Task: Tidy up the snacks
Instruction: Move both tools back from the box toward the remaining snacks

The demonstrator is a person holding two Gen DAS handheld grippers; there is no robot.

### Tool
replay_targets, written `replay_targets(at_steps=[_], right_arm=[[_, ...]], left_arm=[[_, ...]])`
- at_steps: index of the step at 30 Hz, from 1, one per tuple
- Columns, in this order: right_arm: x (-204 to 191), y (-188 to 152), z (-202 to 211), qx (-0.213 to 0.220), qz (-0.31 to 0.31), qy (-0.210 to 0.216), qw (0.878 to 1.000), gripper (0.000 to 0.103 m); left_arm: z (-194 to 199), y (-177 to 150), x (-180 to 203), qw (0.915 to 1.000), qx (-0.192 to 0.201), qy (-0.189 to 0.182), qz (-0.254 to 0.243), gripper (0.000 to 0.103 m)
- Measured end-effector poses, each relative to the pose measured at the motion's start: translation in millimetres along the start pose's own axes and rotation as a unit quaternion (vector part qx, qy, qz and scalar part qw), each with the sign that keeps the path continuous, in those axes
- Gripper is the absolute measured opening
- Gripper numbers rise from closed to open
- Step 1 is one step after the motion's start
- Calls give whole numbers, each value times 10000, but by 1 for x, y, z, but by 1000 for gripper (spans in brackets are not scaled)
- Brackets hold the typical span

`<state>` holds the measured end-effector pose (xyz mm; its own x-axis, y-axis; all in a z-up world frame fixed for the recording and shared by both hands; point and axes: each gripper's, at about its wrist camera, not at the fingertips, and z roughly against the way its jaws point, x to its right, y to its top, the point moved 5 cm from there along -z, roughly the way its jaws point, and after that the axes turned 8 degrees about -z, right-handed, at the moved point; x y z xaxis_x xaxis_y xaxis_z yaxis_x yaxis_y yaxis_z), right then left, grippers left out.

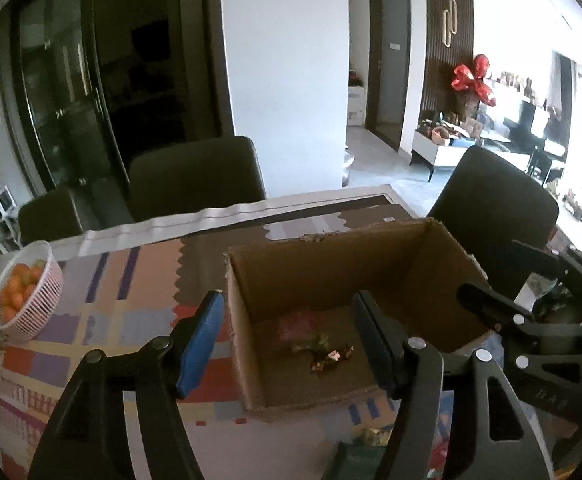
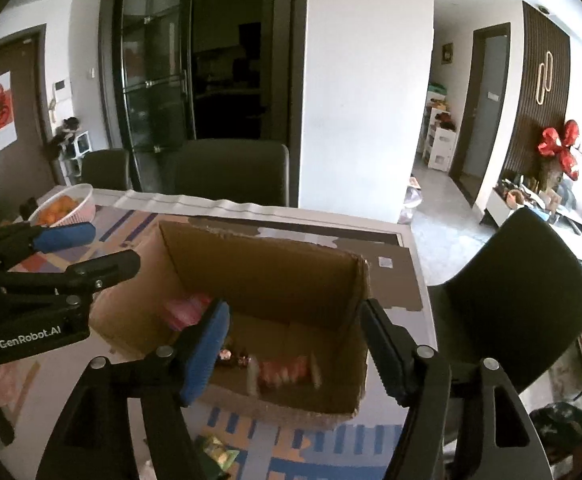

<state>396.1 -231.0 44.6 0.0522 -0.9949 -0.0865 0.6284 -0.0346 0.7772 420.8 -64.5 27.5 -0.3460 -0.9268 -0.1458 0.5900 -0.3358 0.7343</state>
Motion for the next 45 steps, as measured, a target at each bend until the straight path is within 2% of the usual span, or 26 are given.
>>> replay_targets(at_steps=[12,23,34,45], right_arm=[[-20,-20,49,274,153,409,9987,69],[-25,-46,89,392,305,514,9974,69],[-31,-81,100,174,518,552,9970,69],[-38,-124,84,-371,847,617,9938,69]], left_arm=[[57,-22,14,9992,312,-15,-258,70],[99,-52,32,9982,441,-112,-384,71],[112,-91,48,9984,221,-221,-464,72],[97,-134,59,9975,-201,-463,-490,72]])
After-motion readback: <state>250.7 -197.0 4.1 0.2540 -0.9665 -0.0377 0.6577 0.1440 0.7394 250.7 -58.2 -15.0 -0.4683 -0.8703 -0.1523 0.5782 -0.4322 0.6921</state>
